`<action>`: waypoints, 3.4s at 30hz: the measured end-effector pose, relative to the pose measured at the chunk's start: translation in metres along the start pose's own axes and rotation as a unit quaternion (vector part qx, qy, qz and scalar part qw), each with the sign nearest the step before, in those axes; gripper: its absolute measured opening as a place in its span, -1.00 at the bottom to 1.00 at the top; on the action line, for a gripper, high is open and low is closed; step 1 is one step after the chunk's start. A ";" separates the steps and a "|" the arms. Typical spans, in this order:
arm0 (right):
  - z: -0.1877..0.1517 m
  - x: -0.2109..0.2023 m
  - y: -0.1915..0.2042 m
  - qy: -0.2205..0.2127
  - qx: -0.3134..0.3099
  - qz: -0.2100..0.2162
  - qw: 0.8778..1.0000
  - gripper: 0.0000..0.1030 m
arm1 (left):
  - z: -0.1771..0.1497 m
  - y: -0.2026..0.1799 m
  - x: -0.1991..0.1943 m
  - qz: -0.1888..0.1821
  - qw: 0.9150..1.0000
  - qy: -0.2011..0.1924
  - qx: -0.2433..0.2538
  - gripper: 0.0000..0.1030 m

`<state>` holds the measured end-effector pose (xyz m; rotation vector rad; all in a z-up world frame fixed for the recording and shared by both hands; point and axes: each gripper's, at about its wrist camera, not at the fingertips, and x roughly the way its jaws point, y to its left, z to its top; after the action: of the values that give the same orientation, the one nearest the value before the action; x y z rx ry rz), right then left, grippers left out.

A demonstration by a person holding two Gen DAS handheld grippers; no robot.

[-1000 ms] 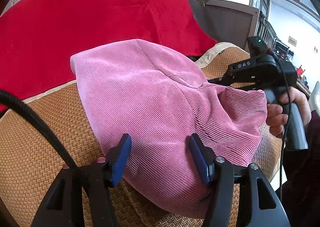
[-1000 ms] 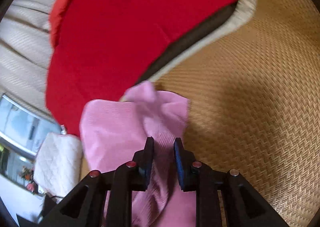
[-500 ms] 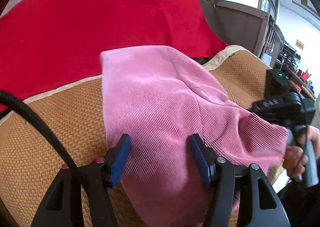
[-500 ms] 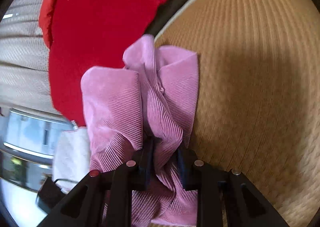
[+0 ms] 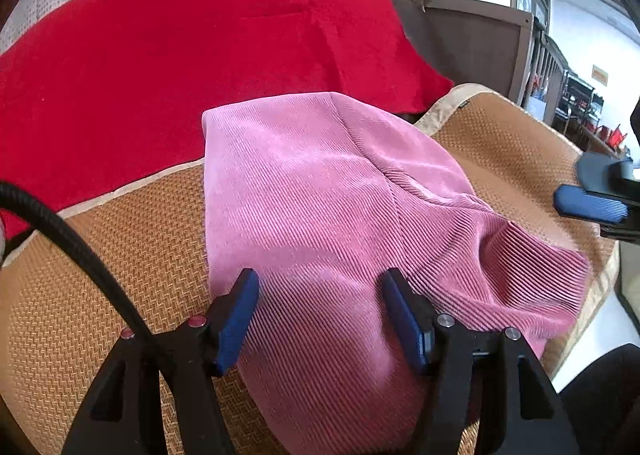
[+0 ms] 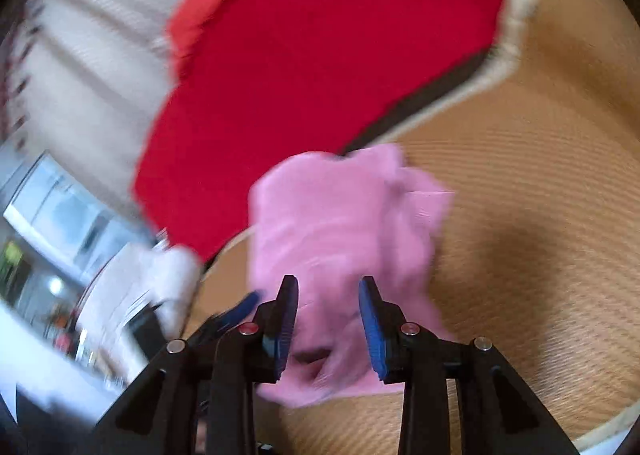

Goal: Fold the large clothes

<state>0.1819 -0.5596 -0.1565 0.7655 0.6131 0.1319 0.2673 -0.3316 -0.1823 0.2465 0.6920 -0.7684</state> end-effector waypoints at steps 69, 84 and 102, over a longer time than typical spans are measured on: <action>0.107 0.334 0.054 0.186 -0.111 -0.146 0.965 -0.88 | -0.016 0.024 -0.004 -0.015 0.999 0.027 -0.038 0.34; 0.080 0.190 0.055 0.117 -0.114 -0.145 0.976 -0.84 | -0.013 0.021 -0.002 0.010 1.000 0.022 -0.016 0.34; 0.035 0.182 -0.004 0.112 -0.077 -0.159 0.978 -0.89 | -0.016 0.014 -0.003 0.024 1.000 0.017 -0.004 0.38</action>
<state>0.3504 -0.5244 -0.2259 0.4974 0.9216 -0.0303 0.2683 -0.3127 -0.1926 0.2677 0.7197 -0.7172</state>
